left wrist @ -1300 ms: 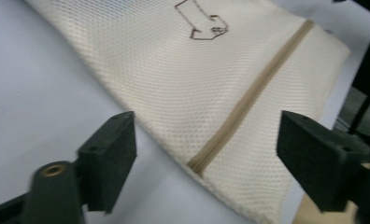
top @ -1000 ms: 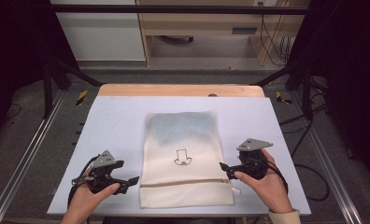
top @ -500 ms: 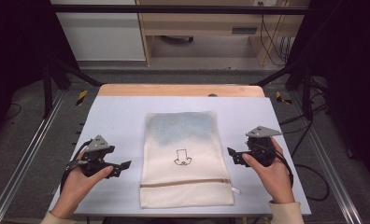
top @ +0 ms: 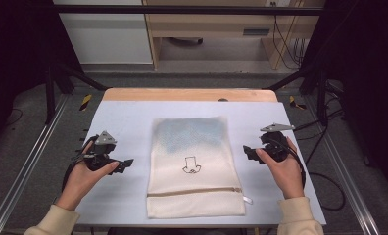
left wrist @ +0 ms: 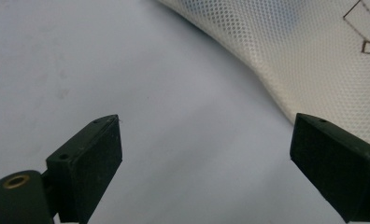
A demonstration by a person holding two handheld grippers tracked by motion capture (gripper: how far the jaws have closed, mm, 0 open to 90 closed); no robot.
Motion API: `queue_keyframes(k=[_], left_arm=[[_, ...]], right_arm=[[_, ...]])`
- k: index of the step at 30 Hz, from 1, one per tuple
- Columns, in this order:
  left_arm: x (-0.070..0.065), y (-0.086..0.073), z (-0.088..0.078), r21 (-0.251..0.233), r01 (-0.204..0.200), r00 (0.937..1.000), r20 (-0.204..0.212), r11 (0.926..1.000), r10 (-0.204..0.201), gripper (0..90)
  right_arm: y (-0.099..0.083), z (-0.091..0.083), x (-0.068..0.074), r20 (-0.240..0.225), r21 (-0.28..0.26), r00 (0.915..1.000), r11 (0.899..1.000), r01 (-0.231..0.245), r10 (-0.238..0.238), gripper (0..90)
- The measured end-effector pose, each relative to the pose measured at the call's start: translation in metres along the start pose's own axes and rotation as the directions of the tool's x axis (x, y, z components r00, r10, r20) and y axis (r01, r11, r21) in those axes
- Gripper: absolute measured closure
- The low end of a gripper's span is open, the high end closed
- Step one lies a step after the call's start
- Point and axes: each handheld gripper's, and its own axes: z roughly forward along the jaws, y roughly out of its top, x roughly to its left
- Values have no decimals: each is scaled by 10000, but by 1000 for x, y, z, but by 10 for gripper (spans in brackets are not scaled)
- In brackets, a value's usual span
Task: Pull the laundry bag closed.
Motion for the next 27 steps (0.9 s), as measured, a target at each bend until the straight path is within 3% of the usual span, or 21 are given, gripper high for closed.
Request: queue_keyframes(k=[3, 6, 10, 15, 20, 24, 27], left_arm=[[3, -4, 0, 350, -156, 9997, -169, 9993, 162, 90], [6, -11, -1, 459, 0, 9999, -153, 9989, 7, 87], [8, -22, 1, 772, 137, 9996, -273, 9969, -116, 88], [11, -37, 4, 974, 285, 9989, -398, 9948, -248, 81], [12, -53, 4, 917, 610, 9971, -503, 9939, -565, 76], [11, -65, -2, 807, 484, 9959, -806, 9956, -419, 69], [10, -65, -10, 346, 550, 9942, -939, 9979, -516, 67]], right_arm=[[-4, 1, -4, 137, 283, 9998, 9995, -157, 153, 117], [-11, 2, -6, 423, 830, 9988, 9961, -299, 265, 113], [-23, 5, -7, 470, 1448, 9988, 9892, -228, 162, 106], [-39, 5, -9, 503, 1785, 9984, 9834, -333, 247, 105], [-56, 0, -10, 391, 1715, 9981, 9837, -533, 473, 104], [-71, -9, -5, 606, 1237, 9936, 9870, -1025, 956, 117], [-82, -14, 2, 736, 951, 9926, 9901, -1036, 968, 117]])
